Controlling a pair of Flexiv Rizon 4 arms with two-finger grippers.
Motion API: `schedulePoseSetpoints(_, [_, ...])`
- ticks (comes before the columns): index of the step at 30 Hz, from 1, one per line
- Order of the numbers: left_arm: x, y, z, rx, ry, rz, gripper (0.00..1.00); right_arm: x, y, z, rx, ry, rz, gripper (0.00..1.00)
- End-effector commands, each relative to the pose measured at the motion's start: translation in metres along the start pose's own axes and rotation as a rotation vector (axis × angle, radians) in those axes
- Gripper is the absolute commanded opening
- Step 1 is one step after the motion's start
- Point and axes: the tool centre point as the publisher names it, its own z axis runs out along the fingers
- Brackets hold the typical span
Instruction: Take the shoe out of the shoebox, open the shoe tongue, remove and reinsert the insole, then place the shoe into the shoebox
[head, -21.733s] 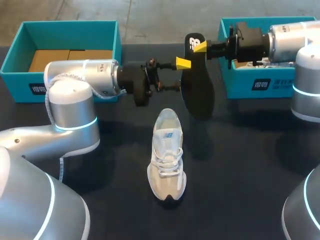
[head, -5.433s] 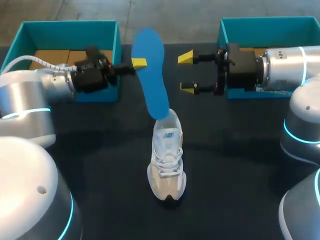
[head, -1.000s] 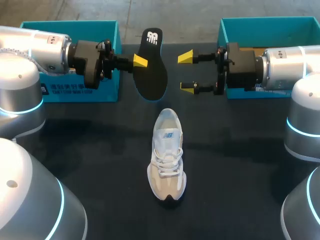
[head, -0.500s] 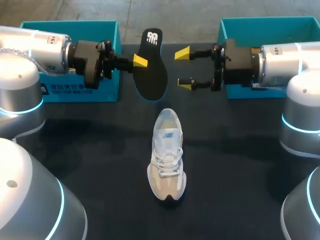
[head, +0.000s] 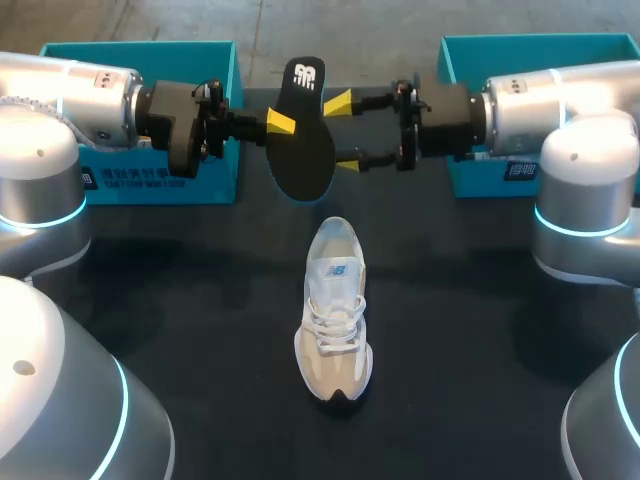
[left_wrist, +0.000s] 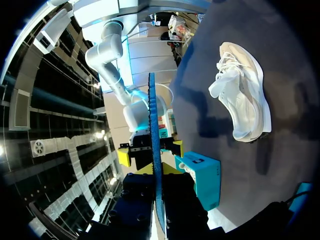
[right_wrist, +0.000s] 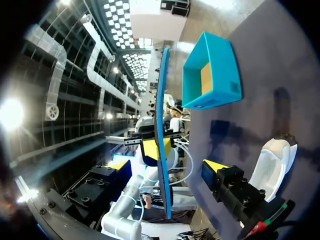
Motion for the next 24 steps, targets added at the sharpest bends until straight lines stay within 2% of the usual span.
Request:
schedulePoseSetpoints(1, [0.0, -0.001, 0.0, -0.003, 0.001, 0.001, 0.0, -0.001, 0.001, 0.007, 0.009, -0.007, 0.001, 0.92])
schedulePoseSetpoints(3, [0.0, -0.001, 0.0, -0.003, 0.001, 0.001, 0.0, -0.001, -0.001, 0.009, 0.009, -0.006, -0.006, 0.77])
schedulePoseSetpoints(6, [0.0, -0.001, 0.0, -0.003, 0.001, 0.001, 0.0, -0.001, -0.005, 0.011, -0.01, 0.0, -0.011, 0.69])
schedulePoseSetpoints(10, [0.0, -0.001, 0.0, -0.003, 0.001, 0.001, 0.0, 0.0, -0.012, 0.014, -0.028, 0.005, -0.014, 0.49])
schedulePoseSetpoints(14, [0.0, -0.001, 0.0, -0.003, 0.001, 0.001, 0.0, 0.002, -0.017, 0.016, -0.032, 0.001, -0.015, 0.45])
schedulePoseSetpoints(24, [0.0, -0.001, 0.0, -0.003, 0.001, 0.001, 0.0, 0.004, -0.025, 0.025, -0.044, -0.005, -0.005, 0.43])
